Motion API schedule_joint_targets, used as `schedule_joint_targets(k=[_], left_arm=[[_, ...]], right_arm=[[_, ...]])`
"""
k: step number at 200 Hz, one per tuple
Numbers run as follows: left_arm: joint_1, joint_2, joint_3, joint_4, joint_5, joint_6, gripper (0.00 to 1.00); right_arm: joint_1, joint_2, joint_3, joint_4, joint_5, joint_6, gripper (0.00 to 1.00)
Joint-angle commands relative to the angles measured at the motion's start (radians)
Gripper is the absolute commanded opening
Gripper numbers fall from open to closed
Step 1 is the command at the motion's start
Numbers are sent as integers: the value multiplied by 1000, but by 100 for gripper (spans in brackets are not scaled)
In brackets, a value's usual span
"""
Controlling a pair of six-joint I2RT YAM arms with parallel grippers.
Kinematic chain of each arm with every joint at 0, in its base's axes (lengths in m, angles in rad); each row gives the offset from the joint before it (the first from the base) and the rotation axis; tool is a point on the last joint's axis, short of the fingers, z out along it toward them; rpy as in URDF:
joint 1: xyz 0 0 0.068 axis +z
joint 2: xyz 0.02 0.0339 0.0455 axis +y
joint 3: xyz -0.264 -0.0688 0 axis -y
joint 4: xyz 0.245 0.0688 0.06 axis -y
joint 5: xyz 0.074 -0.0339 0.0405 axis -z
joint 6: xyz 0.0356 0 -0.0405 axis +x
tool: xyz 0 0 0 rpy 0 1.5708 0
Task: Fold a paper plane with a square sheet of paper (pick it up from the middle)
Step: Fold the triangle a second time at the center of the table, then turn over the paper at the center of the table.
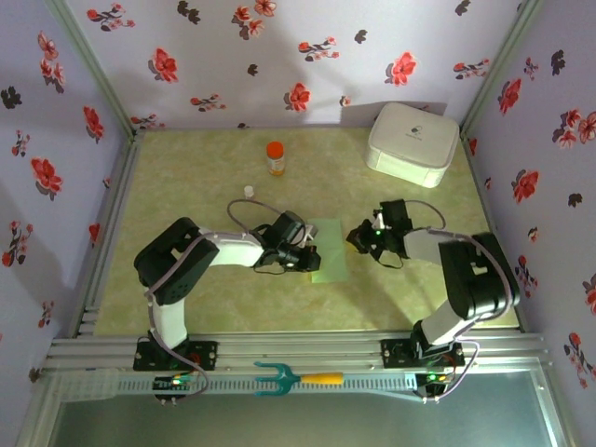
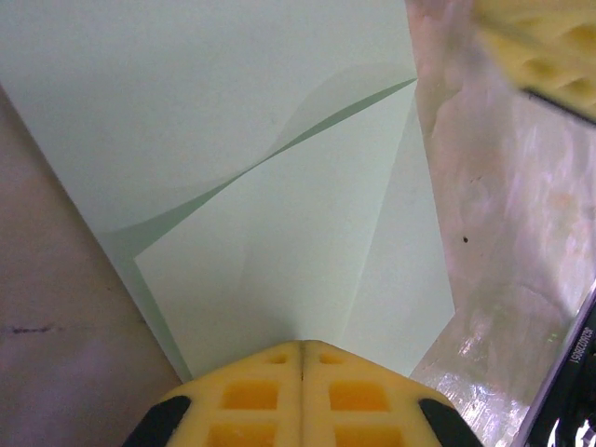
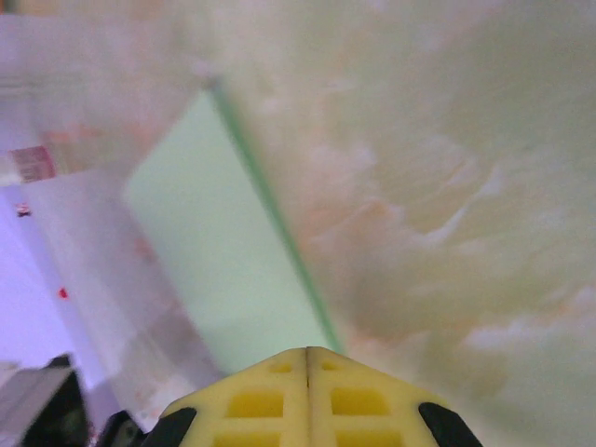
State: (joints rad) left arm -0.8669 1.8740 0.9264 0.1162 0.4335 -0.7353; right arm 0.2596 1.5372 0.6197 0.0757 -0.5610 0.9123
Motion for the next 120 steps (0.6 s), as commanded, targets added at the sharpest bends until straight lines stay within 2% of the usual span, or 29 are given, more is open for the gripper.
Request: schedule_joint_targets(k=[1,49,120], left_arm=[[-15,-40,26,-129,-60,5,1],[13,-45,154,-243,-119,94,12],[31,56,196,-311,-119,137,7]], right_arm=[[9,-133,-13,-110,42,-43,6],[91,-248,-72,-239,80,-54,19],[189,-284,-118,-249,94,16,31]])
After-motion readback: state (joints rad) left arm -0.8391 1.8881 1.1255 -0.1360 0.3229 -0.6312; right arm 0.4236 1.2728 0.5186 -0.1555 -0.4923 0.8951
